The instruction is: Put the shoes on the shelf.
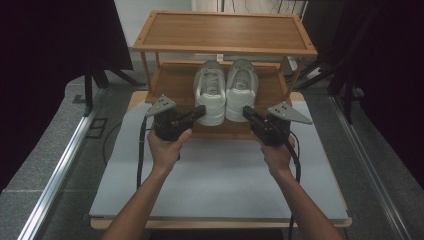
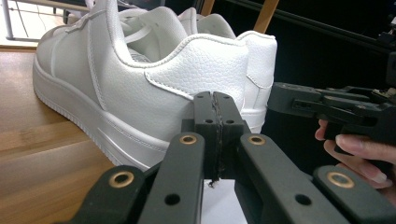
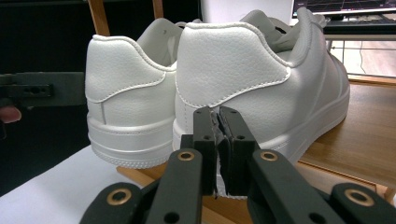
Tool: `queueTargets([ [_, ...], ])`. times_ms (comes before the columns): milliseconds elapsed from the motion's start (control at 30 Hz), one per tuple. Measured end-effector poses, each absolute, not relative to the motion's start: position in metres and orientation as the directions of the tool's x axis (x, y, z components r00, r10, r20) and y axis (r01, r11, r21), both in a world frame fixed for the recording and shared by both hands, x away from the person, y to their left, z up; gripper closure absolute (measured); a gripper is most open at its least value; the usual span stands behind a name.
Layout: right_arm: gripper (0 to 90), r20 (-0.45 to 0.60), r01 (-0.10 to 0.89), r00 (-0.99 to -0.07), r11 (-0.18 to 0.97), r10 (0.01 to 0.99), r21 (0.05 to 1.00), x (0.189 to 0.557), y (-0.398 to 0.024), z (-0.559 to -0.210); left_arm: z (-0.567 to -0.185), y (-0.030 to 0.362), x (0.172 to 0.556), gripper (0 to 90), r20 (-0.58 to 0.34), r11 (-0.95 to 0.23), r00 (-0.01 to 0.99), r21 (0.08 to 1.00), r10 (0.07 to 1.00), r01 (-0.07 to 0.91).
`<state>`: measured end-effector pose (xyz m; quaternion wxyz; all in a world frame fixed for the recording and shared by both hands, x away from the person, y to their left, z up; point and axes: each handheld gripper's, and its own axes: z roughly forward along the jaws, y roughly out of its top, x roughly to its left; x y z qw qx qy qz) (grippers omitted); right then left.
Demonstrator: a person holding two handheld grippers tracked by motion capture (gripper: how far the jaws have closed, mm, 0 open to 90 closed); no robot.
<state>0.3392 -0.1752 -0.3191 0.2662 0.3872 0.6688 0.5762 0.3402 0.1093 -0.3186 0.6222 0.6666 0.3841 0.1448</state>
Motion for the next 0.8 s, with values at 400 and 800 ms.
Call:
queueTargets([
  [400, 84.4, 0.130, 0.221, -0.558, -0.004, 0.820, 0.975, 0.345, -0.172, -0.322, -0.321, 0.110, 0.353, 90.0, -0.319, 0.103, 0.638, 0.930, 0.701, 0.352],
  [800, 83.2, 0.166, 0.226, -0.562, -0.042, 0.811, 0.973, 0.349, -0.173, -0.324, -0.322, 0.111, 0.356, 90.0, -0.334, 0.117, 0.638, 0.926, 0.694, 0.358],
])
